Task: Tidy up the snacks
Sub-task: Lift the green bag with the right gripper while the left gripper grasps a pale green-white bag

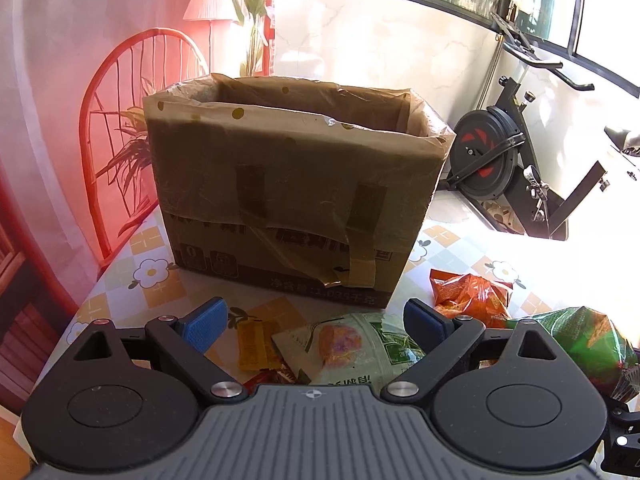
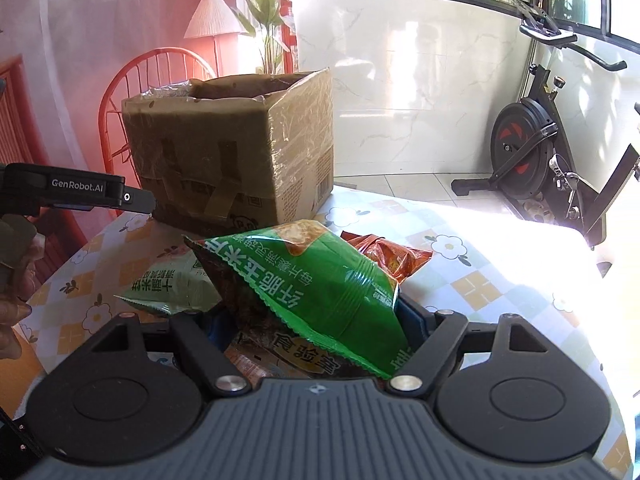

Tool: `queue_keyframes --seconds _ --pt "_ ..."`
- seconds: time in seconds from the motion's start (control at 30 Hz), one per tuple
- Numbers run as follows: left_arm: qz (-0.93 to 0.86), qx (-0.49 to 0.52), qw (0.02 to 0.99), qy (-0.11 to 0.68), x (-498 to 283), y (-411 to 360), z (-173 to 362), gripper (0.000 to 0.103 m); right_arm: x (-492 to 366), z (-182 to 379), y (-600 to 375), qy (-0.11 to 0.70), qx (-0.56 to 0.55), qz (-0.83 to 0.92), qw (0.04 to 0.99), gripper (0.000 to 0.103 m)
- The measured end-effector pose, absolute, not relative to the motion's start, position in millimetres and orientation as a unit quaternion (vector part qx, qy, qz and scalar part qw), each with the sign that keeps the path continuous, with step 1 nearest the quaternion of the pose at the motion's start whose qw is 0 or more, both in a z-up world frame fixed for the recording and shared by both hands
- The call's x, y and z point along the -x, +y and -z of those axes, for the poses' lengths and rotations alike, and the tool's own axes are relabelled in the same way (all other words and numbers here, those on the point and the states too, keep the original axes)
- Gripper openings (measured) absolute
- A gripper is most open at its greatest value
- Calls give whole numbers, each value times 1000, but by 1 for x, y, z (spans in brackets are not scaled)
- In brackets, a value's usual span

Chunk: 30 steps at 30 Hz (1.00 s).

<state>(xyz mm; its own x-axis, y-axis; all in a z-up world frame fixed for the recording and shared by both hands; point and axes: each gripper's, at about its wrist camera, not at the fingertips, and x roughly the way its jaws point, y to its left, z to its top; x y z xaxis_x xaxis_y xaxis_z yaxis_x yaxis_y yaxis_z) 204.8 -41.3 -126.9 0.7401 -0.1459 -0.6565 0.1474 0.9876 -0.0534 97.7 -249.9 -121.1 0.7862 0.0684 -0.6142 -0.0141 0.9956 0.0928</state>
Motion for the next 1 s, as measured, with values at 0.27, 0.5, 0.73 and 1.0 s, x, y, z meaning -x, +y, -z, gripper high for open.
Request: queue_keyframes --seconds 0.27,0.5,0.73,1.0 --pt "87 8 914 396 -242 -58 165 94 -118 130 -252 329 -27 5 944 80" --pt "111 50 887 445 -258 -48 204 94 -140 137 -252 333 -7 7 943 80" --pt "127 51 873 469 -261 -48 230 97 -140 141 -259 333 -20 9 943 80" --pt "144 60 866 476 -258 -51 234 83 -139 139 -256 336 -17 15 942 80"
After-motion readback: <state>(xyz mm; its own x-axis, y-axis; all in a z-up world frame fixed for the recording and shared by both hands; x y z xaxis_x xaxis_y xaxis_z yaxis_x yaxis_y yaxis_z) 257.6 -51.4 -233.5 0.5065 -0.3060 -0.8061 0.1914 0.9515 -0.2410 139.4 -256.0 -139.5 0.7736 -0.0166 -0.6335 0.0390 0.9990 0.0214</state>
